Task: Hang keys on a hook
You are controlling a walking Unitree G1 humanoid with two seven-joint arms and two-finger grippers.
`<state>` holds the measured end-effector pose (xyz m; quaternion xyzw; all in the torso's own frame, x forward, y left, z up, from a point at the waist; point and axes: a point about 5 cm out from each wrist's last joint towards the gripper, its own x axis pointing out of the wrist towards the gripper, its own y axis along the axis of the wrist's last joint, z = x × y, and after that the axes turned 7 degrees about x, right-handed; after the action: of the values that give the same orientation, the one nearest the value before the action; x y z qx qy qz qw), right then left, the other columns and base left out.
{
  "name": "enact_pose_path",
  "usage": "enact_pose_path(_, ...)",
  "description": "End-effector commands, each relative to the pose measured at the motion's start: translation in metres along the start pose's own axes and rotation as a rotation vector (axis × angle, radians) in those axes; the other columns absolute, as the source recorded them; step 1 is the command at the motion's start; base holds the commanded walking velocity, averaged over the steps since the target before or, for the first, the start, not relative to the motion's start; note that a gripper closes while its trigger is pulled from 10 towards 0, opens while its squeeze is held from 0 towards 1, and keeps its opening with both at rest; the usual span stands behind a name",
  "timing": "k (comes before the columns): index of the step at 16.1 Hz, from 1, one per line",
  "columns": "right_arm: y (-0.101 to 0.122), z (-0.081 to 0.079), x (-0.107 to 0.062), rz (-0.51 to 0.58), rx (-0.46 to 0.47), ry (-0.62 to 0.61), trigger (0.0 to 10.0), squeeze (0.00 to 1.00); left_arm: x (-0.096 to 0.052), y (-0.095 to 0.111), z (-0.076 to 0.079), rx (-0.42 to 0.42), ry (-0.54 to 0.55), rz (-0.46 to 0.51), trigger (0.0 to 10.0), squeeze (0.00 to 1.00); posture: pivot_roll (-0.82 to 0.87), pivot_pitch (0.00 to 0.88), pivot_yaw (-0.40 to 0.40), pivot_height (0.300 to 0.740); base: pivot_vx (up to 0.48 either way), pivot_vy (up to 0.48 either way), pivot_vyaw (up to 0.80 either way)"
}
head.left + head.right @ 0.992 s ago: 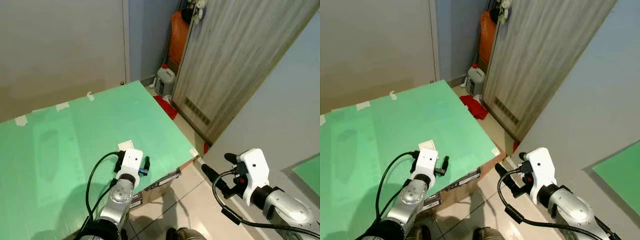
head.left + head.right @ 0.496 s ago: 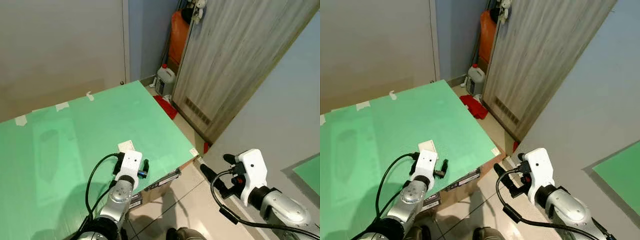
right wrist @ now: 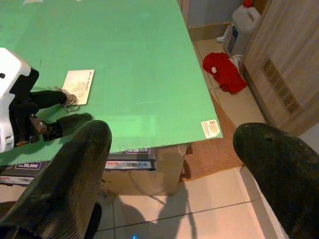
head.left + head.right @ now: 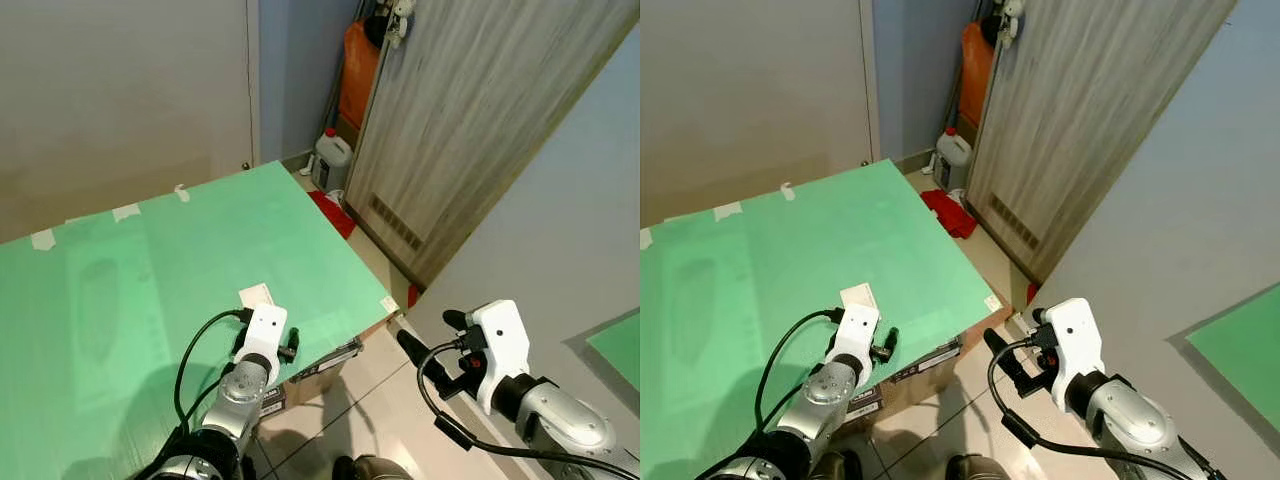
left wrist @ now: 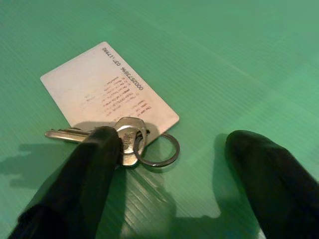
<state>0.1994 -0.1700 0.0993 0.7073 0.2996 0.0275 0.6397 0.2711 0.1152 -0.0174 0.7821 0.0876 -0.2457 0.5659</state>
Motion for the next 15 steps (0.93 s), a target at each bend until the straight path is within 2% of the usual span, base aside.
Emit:
enact_pose_path(1,0.002,0.0,-0.002,-0.007,-0.007,-0.006,10.0,0.0,-0.002,-0.012,0.007,-0.012,-0.039,-0.067,0.0,0.0,-0.21,0.137,-0.109,0.74,0.0,0.0,0.0)
enact_pose_path(4,0.001,0.0,-0.003,-0.011,-0.008,-0.008,10.0,0.0,-0.002,-0.011,0.007,-0.008,-0.038,-0.054,0.0,0.0,-0.21,0.138,-0.108,0.74,0.0,0.0,0.0)
enact_pose_path(7,0.001,0.0,-0.003,-0.011,-0.008,-0.011,10.0,0.0,-0.002,-0.004,0.003,0.01,-0.028,0.005,0.0,0.0,-0.21,0.137,-0.106,0.74,0.0,0.0,0.0)
enact_pose_path(10,0.0,-0.001,0.001,-0.008,-0.003,-0.009,10.0,0.0,-0.002,0.014,-0.002,0.032,-0.02,0.119,0.0,0.0,-0.19,0.13,-0.098,0.74,0.0,0.0,0.0)
enact_pose_path(11,0.0,-0.001,0.002,-0.006,-0.002,-0.007,10.0,0.0,-0.002,0.026,-0.004,0.022,-0.018,0.175,0.0,0.0,-0.19,0.127,-0.096,0.74,0.0,0.0,0.0)
enact_pose_path(15,0.0,-0.002,0.007,-0.002,0.0,-0.001,10.0,0.0,-0.005,0.044,-0.008,0.005,-0.007,0.257,0.0,0.0,-0.17,0.114,-0.091,0.74,0.0,0.0,0.0)
